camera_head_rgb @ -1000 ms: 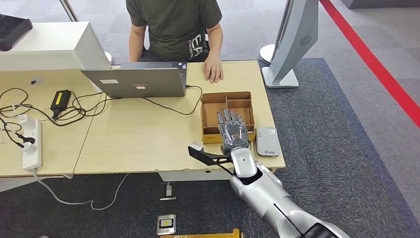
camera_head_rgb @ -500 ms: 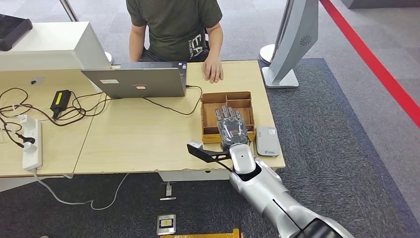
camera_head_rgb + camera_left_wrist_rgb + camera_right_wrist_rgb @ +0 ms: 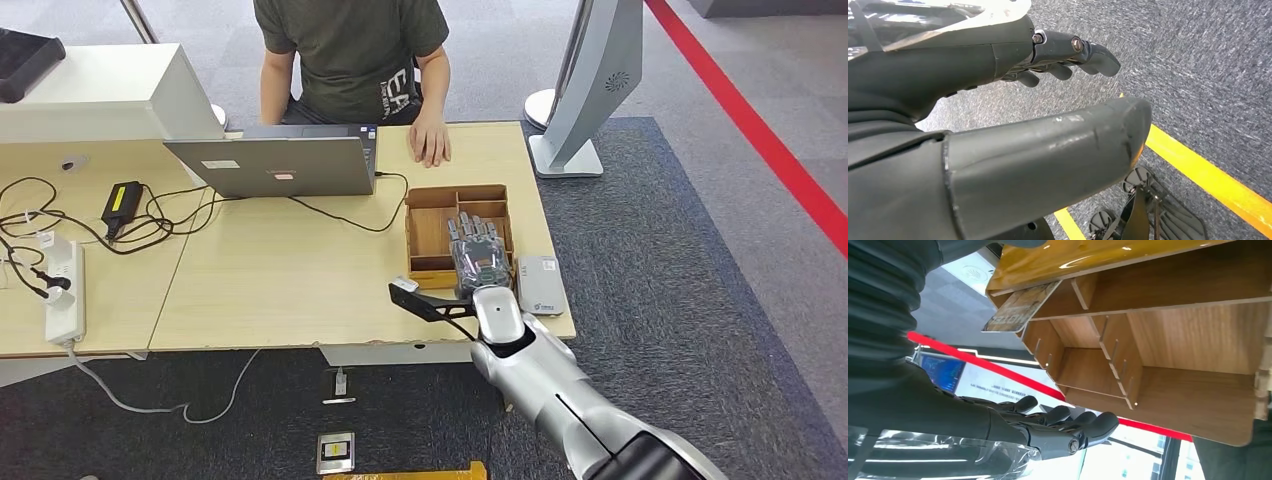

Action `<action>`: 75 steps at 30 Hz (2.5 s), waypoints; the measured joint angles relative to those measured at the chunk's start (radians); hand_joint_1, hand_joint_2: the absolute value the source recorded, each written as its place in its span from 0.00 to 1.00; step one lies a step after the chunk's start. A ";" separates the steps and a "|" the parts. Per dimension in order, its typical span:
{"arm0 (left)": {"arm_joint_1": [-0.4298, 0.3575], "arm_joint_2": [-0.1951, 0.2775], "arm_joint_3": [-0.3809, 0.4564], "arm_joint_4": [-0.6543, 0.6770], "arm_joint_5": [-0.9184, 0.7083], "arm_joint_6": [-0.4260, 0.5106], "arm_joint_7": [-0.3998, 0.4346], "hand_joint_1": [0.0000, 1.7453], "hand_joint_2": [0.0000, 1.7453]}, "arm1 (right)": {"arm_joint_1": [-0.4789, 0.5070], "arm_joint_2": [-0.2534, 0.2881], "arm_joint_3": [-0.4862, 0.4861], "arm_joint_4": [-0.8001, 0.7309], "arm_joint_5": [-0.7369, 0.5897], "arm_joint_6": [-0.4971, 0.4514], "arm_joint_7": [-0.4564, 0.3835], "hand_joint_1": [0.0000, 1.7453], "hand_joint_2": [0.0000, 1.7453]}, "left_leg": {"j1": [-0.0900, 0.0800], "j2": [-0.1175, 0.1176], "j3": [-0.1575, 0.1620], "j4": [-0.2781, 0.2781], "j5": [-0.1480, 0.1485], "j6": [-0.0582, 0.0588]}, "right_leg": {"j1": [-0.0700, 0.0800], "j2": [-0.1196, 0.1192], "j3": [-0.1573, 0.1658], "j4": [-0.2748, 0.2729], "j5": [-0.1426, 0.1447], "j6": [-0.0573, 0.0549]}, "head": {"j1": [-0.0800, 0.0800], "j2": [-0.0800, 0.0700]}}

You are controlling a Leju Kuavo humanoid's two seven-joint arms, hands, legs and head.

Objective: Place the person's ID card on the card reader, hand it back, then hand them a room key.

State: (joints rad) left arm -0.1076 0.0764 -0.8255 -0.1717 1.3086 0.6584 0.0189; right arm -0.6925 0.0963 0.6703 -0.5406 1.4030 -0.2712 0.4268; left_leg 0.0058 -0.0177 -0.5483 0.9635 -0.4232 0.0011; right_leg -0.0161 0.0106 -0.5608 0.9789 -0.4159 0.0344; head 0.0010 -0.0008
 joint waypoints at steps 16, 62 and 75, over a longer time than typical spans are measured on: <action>0.002 0.006 0.000 0.000 -0.013 -0.005 -0.007 0.00 0.00 | 0.019 -0.073 -0.007 -0.043 -0.026 -0.002 -0.004 0.00 1.00 | 0.000 0.000 0.000 0.000 0.000 0.000 | 0.000 0.000 0.000 0.000 0.000 0.000 | 0.000 0.000; 0.003 0.063 -0.002 0.000 -0.049 -0.113 -0.042 0.00 0.00 | 0.080 -0.148 -0.015 -0.128 -0.110 0.002 -0.010 0.00 1.00 | 0.000 0.000 0.000 0.000 0.000 0.000 | 0.000 0.000 0.000 0.000 0.000 0.000 | 0.000 0.000; 0.003 0.066 -0.002 0.000 -0.049 -0.125 -0.043 0.00 0.00 | 0.082 -0.140 -0.015 -0.105 -0.114 0.005 -0.015 0.00 1.00 | 0.000 0.000 0.000 0.000 0.000 0.000 | 0.000 0.000 0.000 0.000 0.000 0.000 | 0.000 0.000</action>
State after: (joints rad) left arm -0.1049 0.1427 -0.8280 -0.1720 1.2592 0.5334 -0.0244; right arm -0.6109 -0.0438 0.6558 -0.6461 1.2890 -0.2666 0.4123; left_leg 0.0059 -0.0176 -0.5483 0.9636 -0.4232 0.0011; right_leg -0.0161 0.0106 -0.5608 0.9790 -0.4158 0.0345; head 0.0008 -0.0008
